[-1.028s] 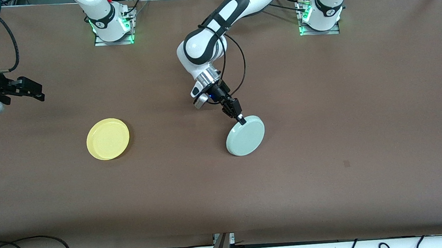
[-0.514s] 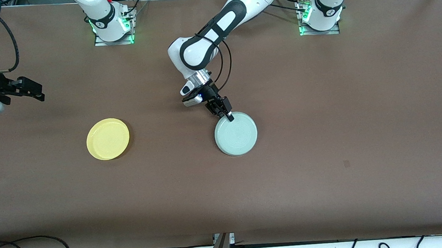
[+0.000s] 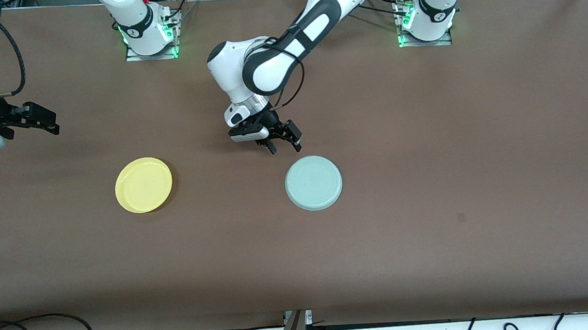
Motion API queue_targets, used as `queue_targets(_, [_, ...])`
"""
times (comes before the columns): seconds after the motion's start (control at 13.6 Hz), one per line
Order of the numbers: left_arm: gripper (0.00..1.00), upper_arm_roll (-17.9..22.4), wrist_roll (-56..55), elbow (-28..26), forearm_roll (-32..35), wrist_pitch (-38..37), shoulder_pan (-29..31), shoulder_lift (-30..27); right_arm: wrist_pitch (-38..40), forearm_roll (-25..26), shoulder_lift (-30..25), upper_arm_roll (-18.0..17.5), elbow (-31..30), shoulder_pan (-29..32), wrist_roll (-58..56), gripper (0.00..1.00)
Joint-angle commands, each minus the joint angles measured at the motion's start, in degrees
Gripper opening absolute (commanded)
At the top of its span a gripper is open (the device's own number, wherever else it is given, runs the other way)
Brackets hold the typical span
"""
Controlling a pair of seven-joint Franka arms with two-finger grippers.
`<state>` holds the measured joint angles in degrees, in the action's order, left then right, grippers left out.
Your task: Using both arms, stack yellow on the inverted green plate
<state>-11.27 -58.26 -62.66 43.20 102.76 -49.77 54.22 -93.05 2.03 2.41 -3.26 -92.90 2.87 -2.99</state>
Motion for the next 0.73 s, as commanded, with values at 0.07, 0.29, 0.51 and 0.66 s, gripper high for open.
queue_targets(0.07, [1.00, -0.60, 5.94, -0.80, -13.19, 1.12, 8.35, -8.67, 0.50, 0.00, 0.39, 0.27, 0.61, 0.82, 0.62, 1.00])
queue_targets(0.29, [1.00, 2.63, 19.46, -4.13, -24.44, 1.12, 14.86, -16.75, 1.03, 0.00, 2.41, 2.46, -1.31, 1.44, -0.17, 1.00])
queue_targets(0.51, [1.00, 6.43, 32.39, -8.87, -34.03, 0.60, 23.28, -25.02, -2.03, -0.35, 8.11, 2.64, -1.67, 1.88, 0.62, 1.00])
queue_targets(0.66, [1.00, 6.52, 37.50, -12.38, -37.99, 0.42, 29.09, -29.33, -5.98, -5.16, 11.89, 3.17, -4.03, 3.36, 0.01, 1.00])
